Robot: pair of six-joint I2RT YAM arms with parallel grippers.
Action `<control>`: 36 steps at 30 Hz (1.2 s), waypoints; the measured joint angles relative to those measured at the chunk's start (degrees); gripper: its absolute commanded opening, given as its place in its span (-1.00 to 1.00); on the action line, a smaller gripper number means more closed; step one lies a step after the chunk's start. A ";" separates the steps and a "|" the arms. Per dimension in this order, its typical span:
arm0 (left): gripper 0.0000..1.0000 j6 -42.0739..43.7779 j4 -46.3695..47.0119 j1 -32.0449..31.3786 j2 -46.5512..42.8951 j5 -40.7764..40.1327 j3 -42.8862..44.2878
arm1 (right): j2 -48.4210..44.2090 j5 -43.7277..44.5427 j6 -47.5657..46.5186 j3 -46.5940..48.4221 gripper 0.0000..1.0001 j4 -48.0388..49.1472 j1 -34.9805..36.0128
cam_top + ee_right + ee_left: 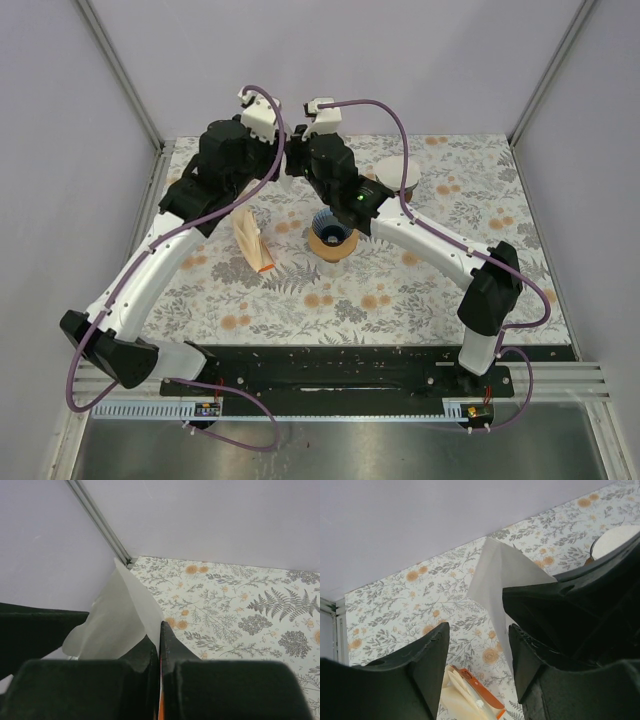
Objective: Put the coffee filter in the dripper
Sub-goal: Adjust the coffee filter.
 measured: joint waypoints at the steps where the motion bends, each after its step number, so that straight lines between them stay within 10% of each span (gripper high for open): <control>1: 0.11 0.04 -0.22 -0.20 0.00 0.11 -0.31 | 0.00 -0.11 0.00 0.00 -1.00 0.00 0.00; 4: 0.11 0.42 -0.39 -1.05 0.00 0.07 -0.90 | 0.00 -0.42 0.02 0.00 -1.00 0.00 0.00; 11: -0.84 2.29 -0.04 -1.62 0.26 -2.84 -1.29 | 0.00 -0.20 -0.33 0.00 -1.00 -0.02 0.00; 19: -1.00 4.74 0.09 -1.62 0.17 -5.51 -2.99 | -0.48 3.39 -6.19 -2.14 -1.00 0.42 0.00; 23: -1.00 5.03 0.04 -1.62 -0.17 -5.31 -2.99 | -0.48 0.90 -9.29 -2.19 -0.36 0.52 0.00; 26: -1.00 4.15 0.00 -1.62 -1.09 -3.61 -3.04 | -0.48 -2.08 -10.36 -2.25 -0.26 0.48 0.00; 32: -1.00 2.16 -0.31 -1.62 -3.17 -0.66 -3.02 | -0.48 -4.96 -10.69 -2.25 -0.96 0.98 0.00; 36: -1.00 2.64 -0.35 -1.62 -3.89 -1.49 -3.02 | -0.59 -3.54 -10.10 -2.89 -1.00 2.27 0.00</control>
